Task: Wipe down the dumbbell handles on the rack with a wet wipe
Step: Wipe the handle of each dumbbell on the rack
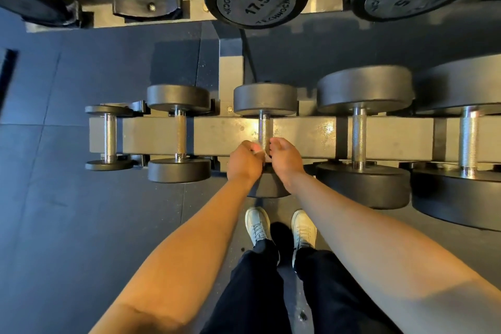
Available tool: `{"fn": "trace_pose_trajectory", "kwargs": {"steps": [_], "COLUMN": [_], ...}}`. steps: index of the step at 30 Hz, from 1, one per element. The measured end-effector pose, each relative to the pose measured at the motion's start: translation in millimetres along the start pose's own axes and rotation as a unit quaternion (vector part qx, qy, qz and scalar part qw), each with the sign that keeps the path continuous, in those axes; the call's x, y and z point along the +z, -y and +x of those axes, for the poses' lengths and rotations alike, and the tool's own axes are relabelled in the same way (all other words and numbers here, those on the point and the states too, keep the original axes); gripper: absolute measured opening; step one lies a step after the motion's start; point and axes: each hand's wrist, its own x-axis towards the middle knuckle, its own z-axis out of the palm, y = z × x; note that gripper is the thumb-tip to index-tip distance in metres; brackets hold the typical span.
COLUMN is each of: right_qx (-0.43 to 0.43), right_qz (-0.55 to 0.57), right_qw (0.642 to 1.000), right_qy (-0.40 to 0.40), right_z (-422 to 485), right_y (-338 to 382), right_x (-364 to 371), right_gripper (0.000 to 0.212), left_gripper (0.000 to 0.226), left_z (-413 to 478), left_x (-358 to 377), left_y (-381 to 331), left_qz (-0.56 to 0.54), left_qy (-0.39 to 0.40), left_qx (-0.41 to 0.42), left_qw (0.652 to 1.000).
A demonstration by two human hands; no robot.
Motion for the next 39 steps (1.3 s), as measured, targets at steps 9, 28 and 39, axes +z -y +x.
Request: {"fn": "trace_pose_trajectory", "kwargs": {"steps": [9,28,39], "right_qx": [0.009,-0.015,-0.065], "right_qz": [0.028,0.094,0.145], "right_qw": [1.000,0.995,0.984], "right_qy": [0.004,-0.027,-0.075], "right_z": [0.2,-11.6,10.3], "right_y": [-3.1,2.0,15.4], "right_x": [1.5,-7.8,-12.0], "right_gripper": [0.041,0.027,0.015], "left_gripper": [0.023,0.011,0.030], "left_z": [8.0,-20.2,-14.7], "left_x": [12.5,7.4,8.8], "left_y": [-29.9,-1.1,-2.8], "left_qz": [-0.075,-0.045,-0.090], "left_qy": [-0.040,-0.056,-0.093], "left_qx": [0.036,0.097,0.096], "left_qw": [0.996,0.993,0.987]}}
